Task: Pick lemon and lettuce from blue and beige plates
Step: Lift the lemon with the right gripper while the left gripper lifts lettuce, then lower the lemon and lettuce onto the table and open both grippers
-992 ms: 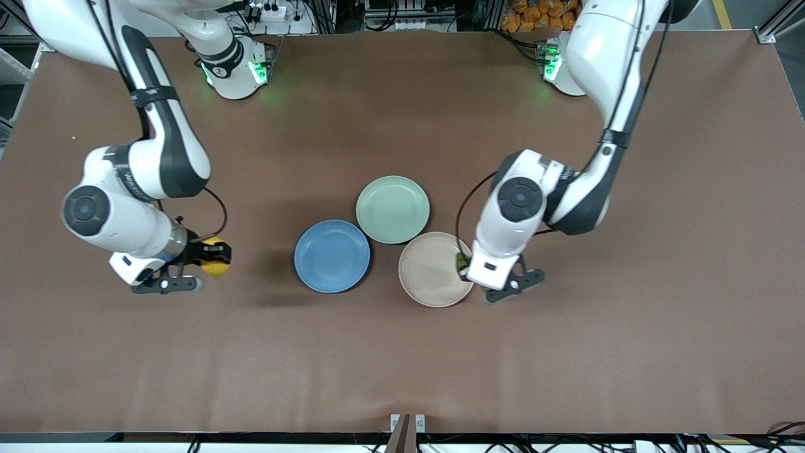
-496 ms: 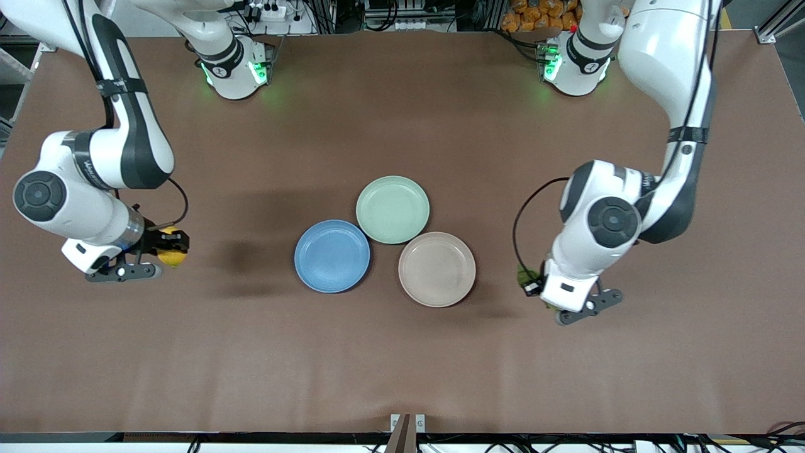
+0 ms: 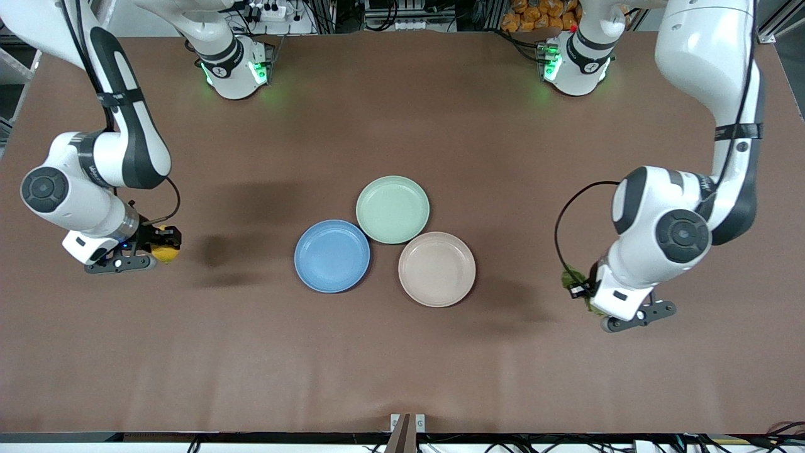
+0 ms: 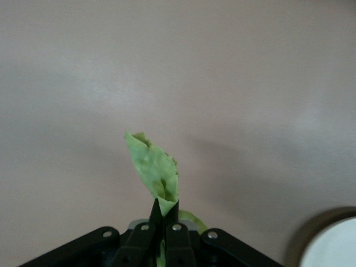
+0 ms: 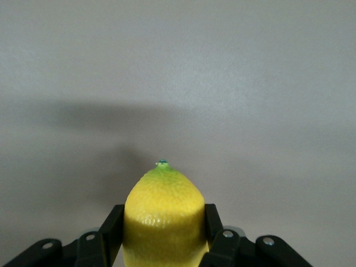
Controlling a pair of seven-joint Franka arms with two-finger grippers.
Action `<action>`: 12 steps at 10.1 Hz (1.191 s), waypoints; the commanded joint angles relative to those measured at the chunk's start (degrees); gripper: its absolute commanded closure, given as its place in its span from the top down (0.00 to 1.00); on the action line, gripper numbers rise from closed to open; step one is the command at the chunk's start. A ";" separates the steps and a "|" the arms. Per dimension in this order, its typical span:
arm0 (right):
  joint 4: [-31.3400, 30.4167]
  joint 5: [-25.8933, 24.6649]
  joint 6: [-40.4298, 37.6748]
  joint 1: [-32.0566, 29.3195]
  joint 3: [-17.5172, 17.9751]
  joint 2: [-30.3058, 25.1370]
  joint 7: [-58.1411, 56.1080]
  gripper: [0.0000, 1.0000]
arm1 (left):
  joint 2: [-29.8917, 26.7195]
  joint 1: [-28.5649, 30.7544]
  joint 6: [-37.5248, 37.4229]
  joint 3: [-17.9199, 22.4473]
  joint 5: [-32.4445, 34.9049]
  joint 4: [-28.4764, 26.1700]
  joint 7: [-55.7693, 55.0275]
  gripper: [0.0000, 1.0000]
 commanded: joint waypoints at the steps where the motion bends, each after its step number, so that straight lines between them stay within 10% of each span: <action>1: -1.24 -0.47 3.43 -1.36 0.60 2.71 -0.45 0.10 | -0.77 3.17 -1.06 -0.46 0.73 -1.22 6.90 0.00; 2: -1.24 -0.29 6.05 -1.36 0.52 4.64 -0.37 0.10 | -0.25 4.57 -1.06 -0.63 0.72 -1.31 9.37 0.00; 3: -1.15 0.32 8.08 -1.45 0.60 6.32 -0.19 0.11 | 0.46 4.76 -1.06 -0.63 0.72 -1.40 11.31 0.60; 4: -1.06 2.94 8.54 -1.28 0.60 7.20 -0.28 0.12 | 0.90 4.76 -1.06 -0.54 0.81 -1.49 12.28 1.00; 6: -0.80 4.02 9.06 -1.28 0.60 8.09 -0.28 0.21 | 0.90 5.11 -1.06 -0.54 0.73 -1.75 12.03 1.00; 8: 0.08 4.11 8.98 -1.28 0.52 8.53 0.25 0.97 | 0.12 5.12 -0.97 -0.63 0.46 -3.93 11.24 1.00; 12: 12.43 4.02 -8.70 -0.14 0.51 6.69 0.07 1.00 | -8.21 5.20 0.60 -0.54 -1.99 -15.51 10.80 1.00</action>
